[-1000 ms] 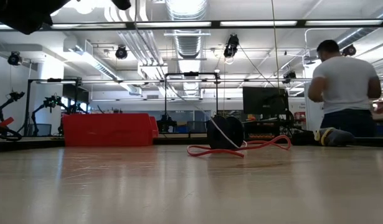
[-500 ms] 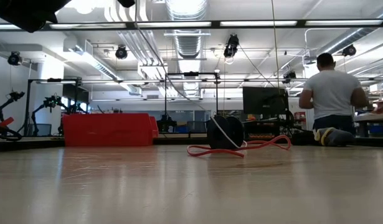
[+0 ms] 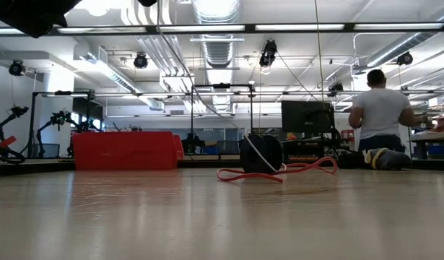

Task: Coil cords
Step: Coil the white wire onto the black spool

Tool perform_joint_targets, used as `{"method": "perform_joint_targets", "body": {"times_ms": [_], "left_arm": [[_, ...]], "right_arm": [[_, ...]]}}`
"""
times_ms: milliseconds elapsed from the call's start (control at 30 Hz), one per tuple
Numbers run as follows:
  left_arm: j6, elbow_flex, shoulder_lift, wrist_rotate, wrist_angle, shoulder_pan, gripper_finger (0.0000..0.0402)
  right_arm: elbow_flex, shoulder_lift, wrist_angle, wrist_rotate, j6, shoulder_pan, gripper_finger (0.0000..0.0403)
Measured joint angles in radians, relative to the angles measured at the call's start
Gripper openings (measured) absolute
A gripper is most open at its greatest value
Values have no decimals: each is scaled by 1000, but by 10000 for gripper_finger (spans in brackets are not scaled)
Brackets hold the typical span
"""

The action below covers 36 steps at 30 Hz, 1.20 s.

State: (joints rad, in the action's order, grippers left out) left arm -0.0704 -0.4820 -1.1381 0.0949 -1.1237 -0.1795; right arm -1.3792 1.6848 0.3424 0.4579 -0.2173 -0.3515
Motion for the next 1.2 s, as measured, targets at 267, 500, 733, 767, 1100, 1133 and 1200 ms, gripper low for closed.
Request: {"method": "perform_joint_targets", "body": {"times_ms": [267, 500, 733, 767, 1100, 1133, 1200], "left_arm": [[3, 0, -31, -28, -77, -3, 117], [10, -14, -32, -58, -86, -3, 123], [23, -16, -32, -59, -65, -3, 89], [24, -15, -32, -59, -64, -3, 85], [24, -15, -32, -59, -56, -3, 69], [24, -15, -32, -59, -53, -3, 59], [24, -15, -32, -57, -40, -3, 25]], "right_arm": [[-1, 0, -3, 3, 0, 0, 0], [-1, 0, -2, 6, 6, -2, 0], [-1, -1, 2, 14, 7, -2, 0], [-1, -1, 8, 14, 6, -2, 0], [-1, -2, 15, 15, -3, -2, 0], [-1, -2, 15, 15, -3, -2, 0], [-1, -2, 13, 17, -1, -2, 0]]}}
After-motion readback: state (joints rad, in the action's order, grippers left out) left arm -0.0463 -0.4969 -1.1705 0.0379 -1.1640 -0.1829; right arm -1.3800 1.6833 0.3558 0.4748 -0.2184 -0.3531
